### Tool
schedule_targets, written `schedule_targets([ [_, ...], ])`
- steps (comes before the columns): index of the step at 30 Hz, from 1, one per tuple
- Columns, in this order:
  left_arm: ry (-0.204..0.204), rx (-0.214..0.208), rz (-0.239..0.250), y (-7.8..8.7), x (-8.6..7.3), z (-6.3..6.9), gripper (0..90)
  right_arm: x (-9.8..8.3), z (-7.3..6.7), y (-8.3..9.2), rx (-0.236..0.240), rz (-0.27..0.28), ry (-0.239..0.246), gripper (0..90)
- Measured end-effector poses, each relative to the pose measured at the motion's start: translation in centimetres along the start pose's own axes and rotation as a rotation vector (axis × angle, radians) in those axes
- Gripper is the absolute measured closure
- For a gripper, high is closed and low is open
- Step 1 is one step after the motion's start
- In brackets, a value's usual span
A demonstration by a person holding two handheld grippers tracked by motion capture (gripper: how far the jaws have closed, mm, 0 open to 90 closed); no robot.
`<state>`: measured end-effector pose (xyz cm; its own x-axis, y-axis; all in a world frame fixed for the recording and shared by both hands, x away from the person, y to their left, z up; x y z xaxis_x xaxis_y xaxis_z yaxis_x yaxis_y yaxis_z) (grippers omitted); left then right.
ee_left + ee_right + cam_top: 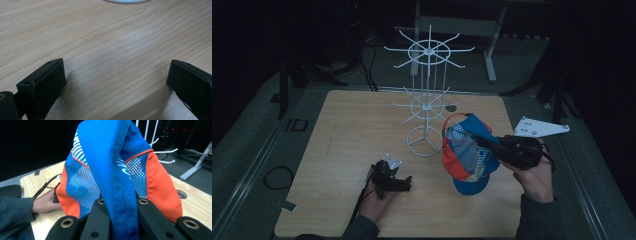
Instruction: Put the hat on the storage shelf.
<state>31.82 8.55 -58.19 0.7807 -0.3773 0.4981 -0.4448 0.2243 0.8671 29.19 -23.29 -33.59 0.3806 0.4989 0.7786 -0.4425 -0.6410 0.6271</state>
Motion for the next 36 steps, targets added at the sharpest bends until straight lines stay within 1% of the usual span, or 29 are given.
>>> schedule_targets([
  [5,0.000,0.000,0.000,0.0,0.0,0.0,2.6,0.4,0.0,0.4,-0.007,0.016,0.002,88.3],
  [6,0.000,0.000,0.000,0.0,0.0,0.0,2.6,0.7,0.0,0.6,-0.010,0.024,0.002,88.3],
  [16,0.000,0.000,-0.001,0.0,0.0,0.0,2.6,2.2,0.3,1.1,-0.027,0.042,0.022,88.3],
  [26,0.000,0.000,0.000,0.0,0.0,0.0,2.6,3.1,0.5,1.6,-0.028,0.063,0.039,88.3],
  [33,-0.001,0.000,0.000,0.0,0.0,0.0,2.6,3.4,0.7,1.9,-0.037,0.072,0.036,88.3],
  [36,-0.001,0.000,0.000,0.0,0.0,0.0,2.6,3.6,1.2,2.2,-0.040,0.085,0.021,88.3],
])
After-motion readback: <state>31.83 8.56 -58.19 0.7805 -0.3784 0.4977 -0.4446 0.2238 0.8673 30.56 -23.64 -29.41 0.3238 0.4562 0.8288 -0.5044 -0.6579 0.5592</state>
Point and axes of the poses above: each handheld gripper's, and its own axes: y roughly backward along the jaws, x roughly out of its top, z roughly to its right, the point moved 2 cm from there along -y, roughly forward along the jaws, and after that the axes turned 14 degrees about -z, right-handed, at the moved point
